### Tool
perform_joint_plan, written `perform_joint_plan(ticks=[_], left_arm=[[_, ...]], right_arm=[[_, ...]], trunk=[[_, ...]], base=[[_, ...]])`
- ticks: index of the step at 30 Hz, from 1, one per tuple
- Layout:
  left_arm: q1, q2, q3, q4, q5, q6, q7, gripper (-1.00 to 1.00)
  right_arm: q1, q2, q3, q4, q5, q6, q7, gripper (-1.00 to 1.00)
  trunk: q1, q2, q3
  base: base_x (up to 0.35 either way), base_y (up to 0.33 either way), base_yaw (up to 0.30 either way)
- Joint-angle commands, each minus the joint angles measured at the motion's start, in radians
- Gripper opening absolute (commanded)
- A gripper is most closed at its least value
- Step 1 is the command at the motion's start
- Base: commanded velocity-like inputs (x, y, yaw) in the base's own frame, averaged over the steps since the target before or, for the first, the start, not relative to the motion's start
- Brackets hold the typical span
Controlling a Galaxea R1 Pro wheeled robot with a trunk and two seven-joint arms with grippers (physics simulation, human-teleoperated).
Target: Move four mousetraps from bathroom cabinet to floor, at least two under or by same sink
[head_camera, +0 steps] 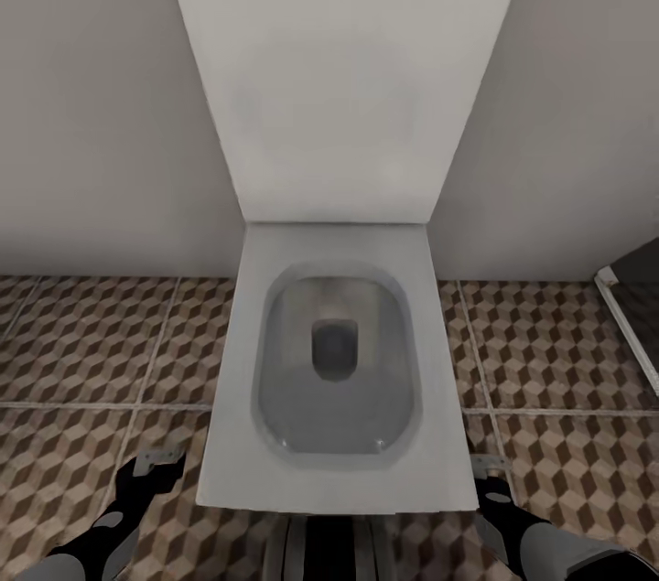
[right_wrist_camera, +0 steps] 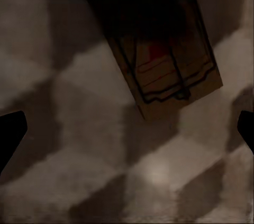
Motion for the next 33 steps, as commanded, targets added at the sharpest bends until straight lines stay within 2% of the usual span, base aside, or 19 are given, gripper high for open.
perform_joint_plan(ticks=[1, 11, 18, 26, 29, 33], left_arm=[[0.0, 0.001, -0.009, 0.0, 0.008, -0.003, 0.002, 1.0], [0.0, 0.002, -0.008, 0.0, 0.011, -0.003, 0.002, 1.0], [0.0, 0.002, -0.009, 0.0, 0.011, -0.003, 0.001, 1.0], [0.0, 0.003, -0.01, 0.001, 0.011, -0.005, 0.001, 1.0], [0.0, 0.003, -0.01, 0.0, 0.011, -0.005, 0.001, 1.0], [0.0, 0.003, -0.01, 0.0, 0.011, -0.006, 0.0, 1.0]], right_arm=[[0.0, 0.0, 0.008, 0.001, -0.009, -0.003, -0.001, 1.0], [0.0, -0.004, 0.007, -0.003, -0.009, -0.003, -0.001, 1.0], [0.0, -0.016, -0.001, -0.011, -0.016, -0.009, -0.002, 1.0], [0.0, -0.107, -0.021, -0.054, -0.036, -0.015, -0.01, 1.0], [0.0, -0.126, -0.032, -0.062, -0.045, -0.016, -0.01, 1.0], [0.0, -0.136, -0.039, -0.068, -0.051, -0.018, -0.01, 1.0]], trunk=[[-0.001, 0.0, 0.0], [-0.001, 0.0, 0.0], [-0.001, 0.0, 0.0], [-0.001, 0.0, 0.0], [-0.001, 0.0, 0.0], [-0.001, 0.0, 0.0]], base=[[-0.317, 0.0, 0.0], [-0.335, 0.0, 0.0], [-0.333, 0.0, 0.0], [-0.174, 0.0, 0.0], [-0.05, 0.0, 0.0], [-0.023, 0.0, 0.0]])
